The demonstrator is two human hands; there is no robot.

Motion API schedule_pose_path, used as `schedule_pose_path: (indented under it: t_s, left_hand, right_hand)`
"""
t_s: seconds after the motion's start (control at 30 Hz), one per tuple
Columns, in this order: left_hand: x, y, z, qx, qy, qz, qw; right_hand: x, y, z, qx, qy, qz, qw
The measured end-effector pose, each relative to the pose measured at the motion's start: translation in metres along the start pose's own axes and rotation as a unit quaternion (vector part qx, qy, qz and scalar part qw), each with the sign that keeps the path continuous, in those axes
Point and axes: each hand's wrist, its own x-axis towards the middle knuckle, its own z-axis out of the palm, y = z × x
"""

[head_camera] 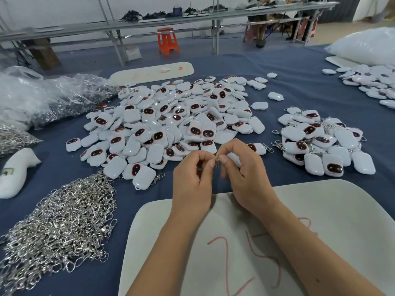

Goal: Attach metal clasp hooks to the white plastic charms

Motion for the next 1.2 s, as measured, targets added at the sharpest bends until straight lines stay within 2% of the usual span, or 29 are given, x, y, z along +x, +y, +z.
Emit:
schedule_pose_path:
  t_s: [0.2,0.27,0.37,0.53,0.73,1.0,1.2]
  left_hand:
    - [0.0004,0.0014,-0.0029,0.061,0.012,0.062,0.996]
    - [0.0001,0.004,-0.0035,0.07,0.032,0.085,0.993]
    - [-0.0003,0.0059,-0.003,0.077,0.049,0.1,0.991]
    - [0.0002,0.0059,-0.0026,0.094,0.047,0.108,0.989]
    - [0.0002,0.002,-0.0072,0.119,0.021,0.099,0.988]
    - [0.0003,0.0004,-0.0087,0.118,0.017,0.095,0.988]
    - [-0.0021,-0.0009,-0.0059,0.118,0.011,0.055,0.991]
  right_hand:
    - [-0.0003,-0.0013,0.0015,-0.014,0.011,-0.025,1.0]
    - [-0.001,-0.0008,0.0032,0.034,0.006,0.016,0.999]
    - [-0.0007,0.0008,0.0047,0.093,-0.045,0.087,0.991]
    - [-0.0006,0.0043,0.0032,0.102,-0.007,0.088,0.991]
    - [-0.0001,0.0029,0.0043,-0.028,0.051,-0.005,0.998]
    - [0.0005,0.0033,0.0016,-0.081,0.029,-0.044,0.995]
    - [0.0027,0.0016,-0.0019,-0.158,0.005,-0.098,0.982]
